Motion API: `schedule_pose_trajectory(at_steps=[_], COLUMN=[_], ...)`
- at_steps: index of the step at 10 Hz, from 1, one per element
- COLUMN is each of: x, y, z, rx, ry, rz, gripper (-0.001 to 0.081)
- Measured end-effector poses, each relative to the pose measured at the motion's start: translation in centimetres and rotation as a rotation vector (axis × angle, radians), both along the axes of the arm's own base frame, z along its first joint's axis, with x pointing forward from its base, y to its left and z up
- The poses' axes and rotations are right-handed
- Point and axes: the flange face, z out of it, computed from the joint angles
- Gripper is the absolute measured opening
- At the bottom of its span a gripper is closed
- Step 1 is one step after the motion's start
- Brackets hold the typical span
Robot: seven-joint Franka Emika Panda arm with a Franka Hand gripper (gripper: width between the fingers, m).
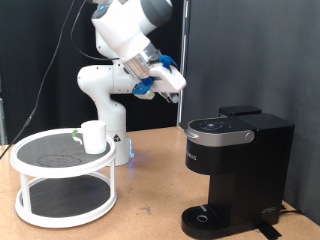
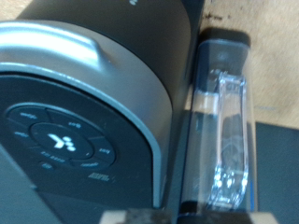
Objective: Make a cup of coffee with the keurig machine
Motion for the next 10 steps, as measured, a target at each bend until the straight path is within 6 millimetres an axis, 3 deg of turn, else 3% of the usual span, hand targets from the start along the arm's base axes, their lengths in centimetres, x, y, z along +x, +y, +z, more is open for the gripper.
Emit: schedule_pose_trajectory(at_steps=[2, 6, 8, 10], x=[-2.1, -6.6, -6.3, -7.4], y=[-1.5, -4.1, -4.5, -5.9], z=[0.9, 2.5, 2.2, 1.4], rx=[0.045, 0.048, 0.045, 0.052], ry=[0.04, 0.104, 0.09, 0.111], rz=[-0.06, 0.081, 0.022, -0.091], gripper=[0.0, 0.0, 0.0, 0.0])
